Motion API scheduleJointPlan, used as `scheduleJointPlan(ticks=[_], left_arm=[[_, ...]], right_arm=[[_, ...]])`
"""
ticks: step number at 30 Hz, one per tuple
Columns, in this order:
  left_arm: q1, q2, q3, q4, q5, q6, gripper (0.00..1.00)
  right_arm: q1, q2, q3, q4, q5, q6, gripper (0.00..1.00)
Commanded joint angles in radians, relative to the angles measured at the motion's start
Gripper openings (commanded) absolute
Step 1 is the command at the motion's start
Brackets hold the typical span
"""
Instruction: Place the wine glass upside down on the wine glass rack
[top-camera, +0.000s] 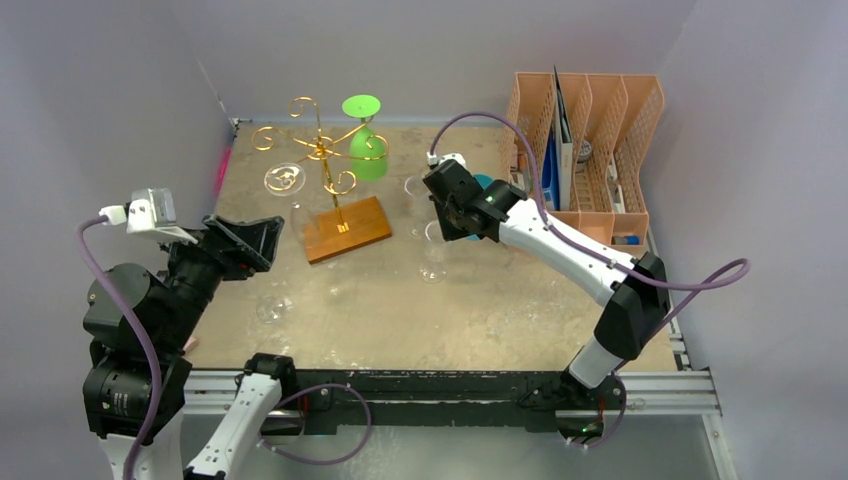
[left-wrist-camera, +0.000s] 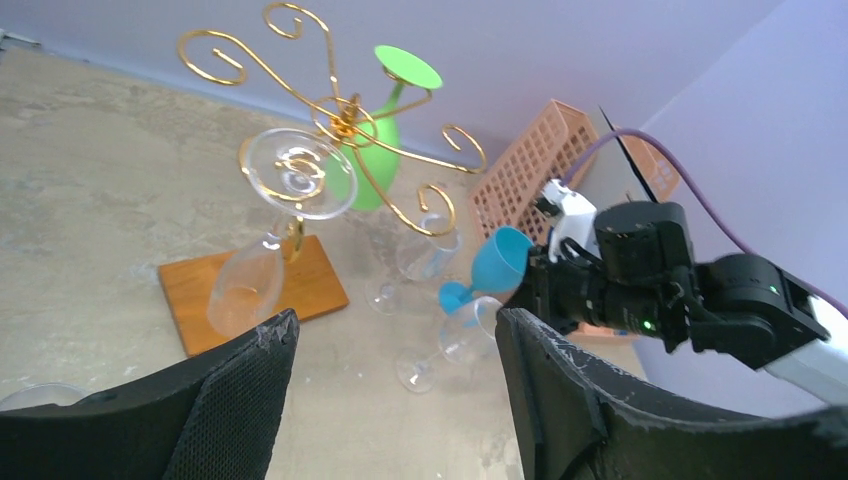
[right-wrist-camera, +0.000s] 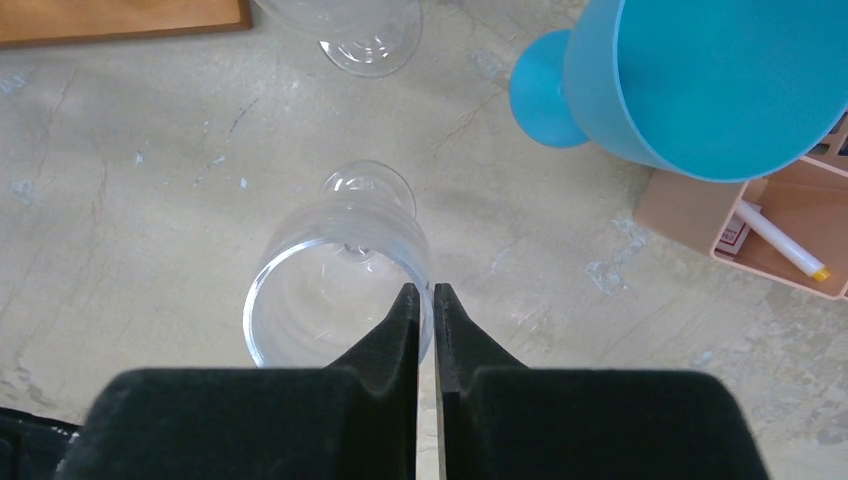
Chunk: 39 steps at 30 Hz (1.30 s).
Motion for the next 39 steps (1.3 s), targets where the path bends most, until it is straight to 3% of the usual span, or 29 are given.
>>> scheduleJointPlan(ticks=[1, 4, 8, 15, 17, 22, 29, 39], left_arm=[[-0.001, 0.036, 0.027, 0.023, 0.154, -0.038, 0.7], [0.0, 0.073, 0.026, 0.04, 0.292, -0.047, 0.7], [0.0, 0.102, 0.028, 0.061, 0.344, -0.062, 0.7], [0.0, 0.132, -0.002, 0.137, 0.545, -0.077, 0.7], [0.0, 0.144, -0.012, 0.144, 0.6, -0.071, 0.71], [0.0, 0.146, -0.03, 0.15, 0.612, -0.083, 0.71], [0.0, 0.161, -0.122, 0.288, 0.628, -0.231, 0.69], [-0.005, 0.241, -0.136, 0.333, 0.594, -0.294, 0.67]], right_arm=[[0.007, -0.065, -0.02, 0.023, 0.012, -0.044, 0.08], [0.006, -0.057, -0.034, 0.043, -0.001, -0.045, 0.15], [0.008, -0.021, -0.026, 0.042, -0.02, -0.019, 0.16], [0.008, -0.046, -0.025, 0.029, -0.005, -0.011, 0.0], [0.007, -0.081, -0.039, 0.03, 0.01, -0.011, 0.0], [0.008, -0.25, -0.172, 0.128, 0.052, -0.014, 0.0], [0.007, -0.575, -0.443, 0.369, 0.037, -0.04, 0.0], [0.007, -0.865, -0.583, 0.551, 0.075, -0.043, 0.0]])
